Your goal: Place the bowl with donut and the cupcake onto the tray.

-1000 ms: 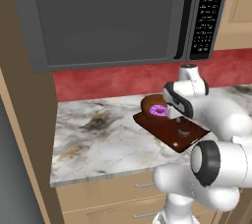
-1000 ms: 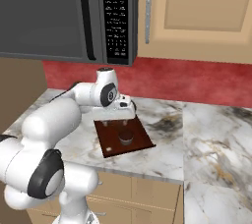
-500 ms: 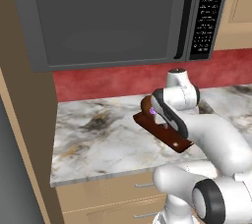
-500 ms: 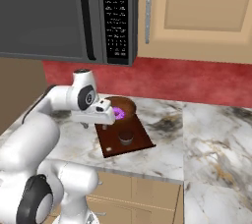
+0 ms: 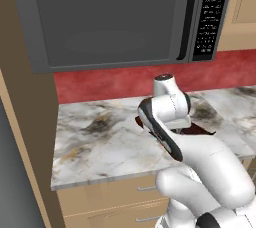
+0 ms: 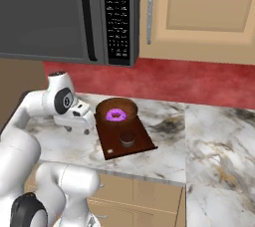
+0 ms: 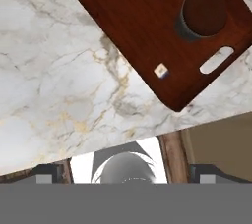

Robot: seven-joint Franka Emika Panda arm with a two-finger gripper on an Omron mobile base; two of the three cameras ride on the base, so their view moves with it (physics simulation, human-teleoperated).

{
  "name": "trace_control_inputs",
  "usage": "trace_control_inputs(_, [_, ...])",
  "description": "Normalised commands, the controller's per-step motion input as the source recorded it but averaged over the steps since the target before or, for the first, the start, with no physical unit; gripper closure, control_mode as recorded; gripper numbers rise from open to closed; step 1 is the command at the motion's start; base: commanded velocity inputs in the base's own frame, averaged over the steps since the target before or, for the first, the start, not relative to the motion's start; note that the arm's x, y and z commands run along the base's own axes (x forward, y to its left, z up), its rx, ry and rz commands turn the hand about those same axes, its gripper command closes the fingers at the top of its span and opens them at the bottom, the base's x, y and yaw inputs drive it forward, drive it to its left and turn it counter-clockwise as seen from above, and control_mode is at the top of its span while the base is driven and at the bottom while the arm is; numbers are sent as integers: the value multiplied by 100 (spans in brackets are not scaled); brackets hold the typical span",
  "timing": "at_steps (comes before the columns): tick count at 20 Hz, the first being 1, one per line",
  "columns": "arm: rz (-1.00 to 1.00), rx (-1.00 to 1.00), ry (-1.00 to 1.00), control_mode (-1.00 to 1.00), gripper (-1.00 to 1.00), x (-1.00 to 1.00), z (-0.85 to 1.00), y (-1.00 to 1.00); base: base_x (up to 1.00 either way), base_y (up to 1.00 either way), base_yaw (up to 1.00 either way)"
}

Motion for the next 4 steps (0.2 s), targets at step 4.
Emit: trace_control_inputs(4, [-5,-4,0,-100,-100,-37,3,50,0,0,0])
